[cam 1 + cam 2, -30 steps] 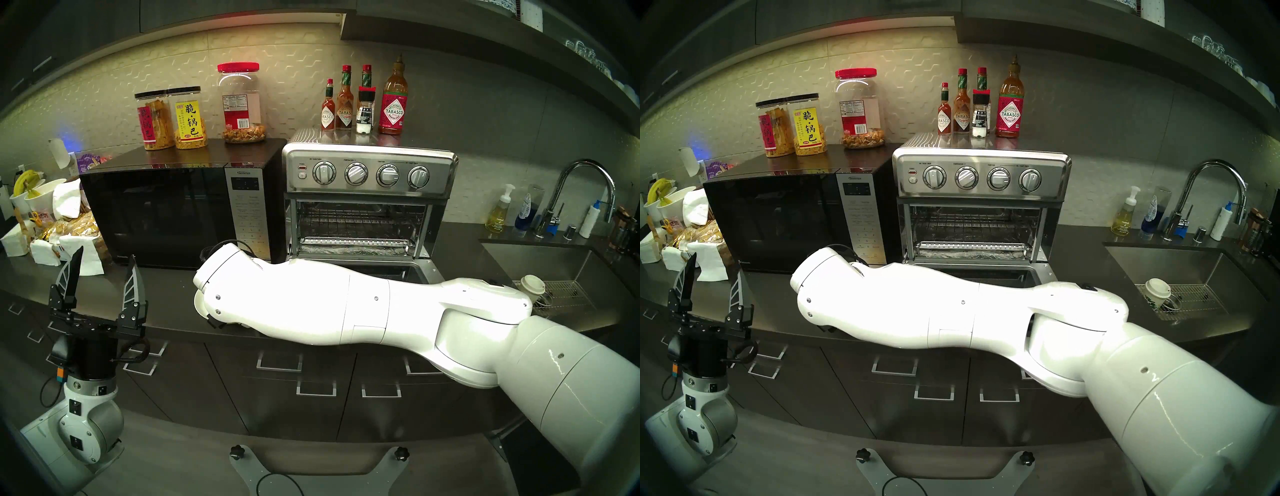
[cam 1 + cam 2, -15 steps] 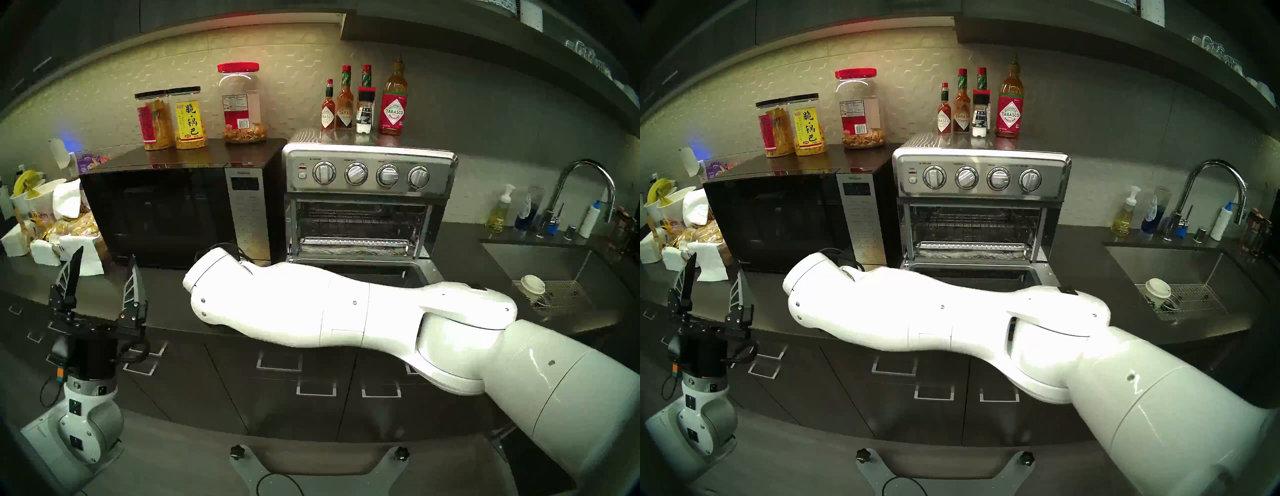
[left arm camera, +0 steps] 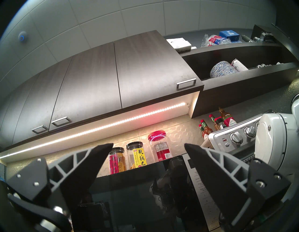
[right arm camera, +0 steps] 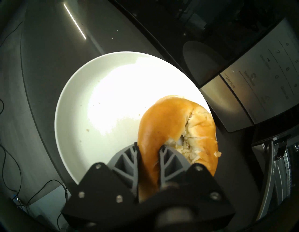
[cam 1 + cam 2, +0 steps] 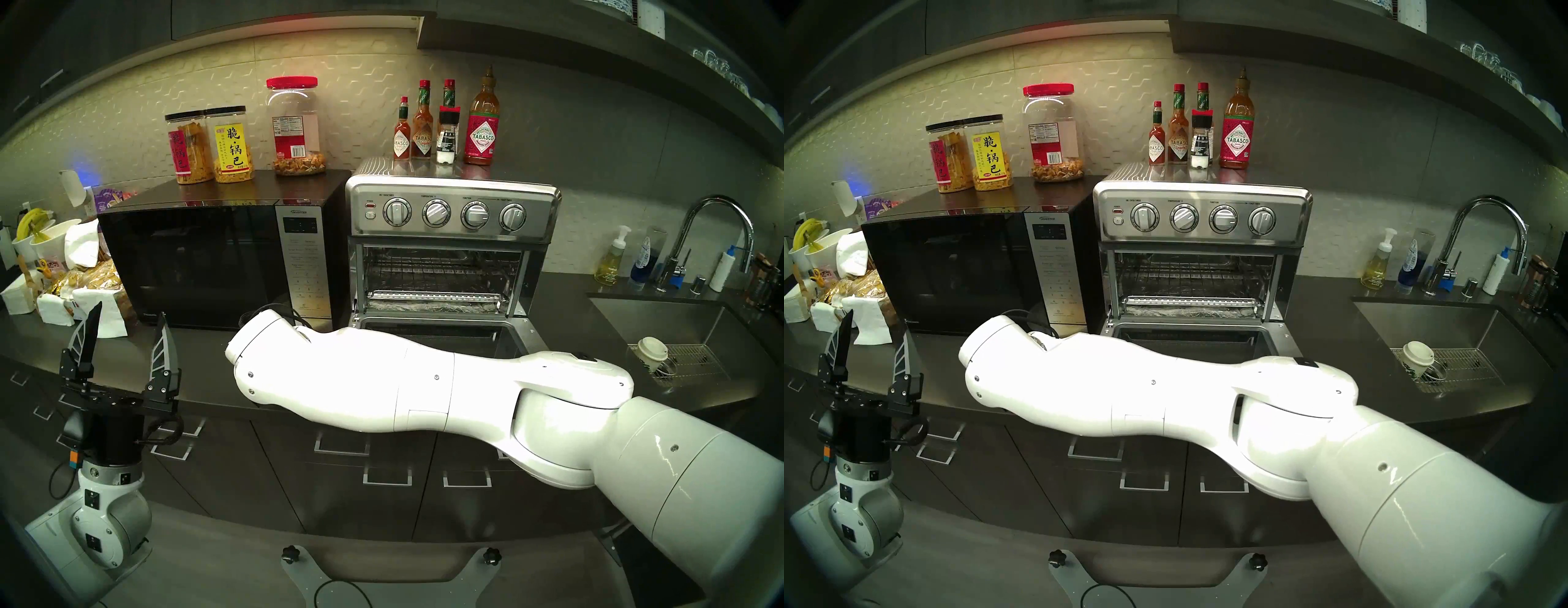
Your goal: Open the oven and place the bagel inside on the rack
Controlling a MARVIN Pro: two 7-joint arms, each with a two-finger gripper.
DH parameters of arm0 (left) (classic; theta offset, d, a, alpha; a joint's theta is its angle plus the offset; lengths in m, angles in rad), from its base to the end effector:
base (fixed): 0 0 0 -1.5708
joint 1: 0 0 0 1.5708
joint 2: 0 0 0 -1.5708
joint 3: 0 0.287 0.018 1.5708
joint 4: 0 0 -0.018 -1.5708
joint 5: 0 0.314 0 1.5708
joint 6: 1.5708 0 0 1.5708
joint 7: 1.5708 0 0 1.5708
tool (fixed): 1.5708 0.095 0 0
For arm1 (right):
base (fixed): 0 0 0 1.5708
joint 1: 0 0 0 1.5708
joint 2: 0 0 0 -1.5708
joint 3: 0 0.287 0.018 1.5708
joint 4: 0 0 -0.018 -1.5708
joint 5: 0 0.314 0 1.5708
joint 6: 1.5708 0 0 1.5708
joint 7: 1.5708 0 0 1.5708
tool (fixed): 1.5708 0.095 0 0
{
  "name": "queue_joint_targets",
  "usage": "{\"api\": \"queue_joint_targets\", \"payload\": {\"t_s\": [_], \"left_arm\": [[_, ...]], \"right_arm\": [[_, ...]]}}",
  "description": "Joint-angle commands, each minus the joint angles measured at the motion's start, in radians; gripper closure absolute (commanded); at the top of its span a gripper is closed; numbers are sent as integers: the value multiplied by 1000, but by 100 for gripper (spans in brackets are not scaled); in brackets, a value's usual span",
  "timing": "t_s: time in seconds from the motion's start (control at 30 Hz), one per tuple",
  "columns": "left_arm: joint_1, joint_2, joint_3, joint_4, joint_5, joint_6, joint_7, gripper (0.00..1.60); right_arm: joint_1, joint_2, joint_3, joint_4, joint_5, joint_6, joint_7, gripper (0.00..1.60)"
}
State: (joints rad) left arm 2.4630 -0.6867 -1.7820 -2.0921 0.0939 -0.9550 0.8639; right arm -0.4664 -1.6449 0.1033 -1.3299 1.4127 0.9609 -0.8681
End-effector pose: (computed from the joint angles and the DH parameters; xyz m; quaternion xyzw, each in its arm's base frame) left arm 0.2150 0.1430 -0.1876 -0.3662 0.0930 -0.9213 0.0916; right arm 0.3903 0.3695 -0.2006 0.8169 0.4505 0.3584 0.0344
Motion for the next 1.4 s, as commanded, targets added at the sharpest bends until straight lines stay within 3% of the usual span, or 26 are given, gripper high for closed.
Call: {"api": "queue_joint_targets", "payload": {"t_s": [0.0,0.23,0.27,0.73,1.37], "left_arm": [[1,0,-8,-12,0,-1,1,0],[0,0,-7,-11,1,-1,1,0],[0,0,-7,-11,1,-1,1,0],[0,0,-7,-11,1,-1,1,0],[-1,0,-7,-10,1,-1,1,0]], "right_arm": [[7,71,13,-122,-1,-1,-111,145],[20,127,37,-214,-2,-1,-98,150],[21,137,38,-233,-6,-1,-101,160],[31,217,50,-378,-38,-1,-89,154],[60,294,91,-525,-41,-1,-106,160]]}}
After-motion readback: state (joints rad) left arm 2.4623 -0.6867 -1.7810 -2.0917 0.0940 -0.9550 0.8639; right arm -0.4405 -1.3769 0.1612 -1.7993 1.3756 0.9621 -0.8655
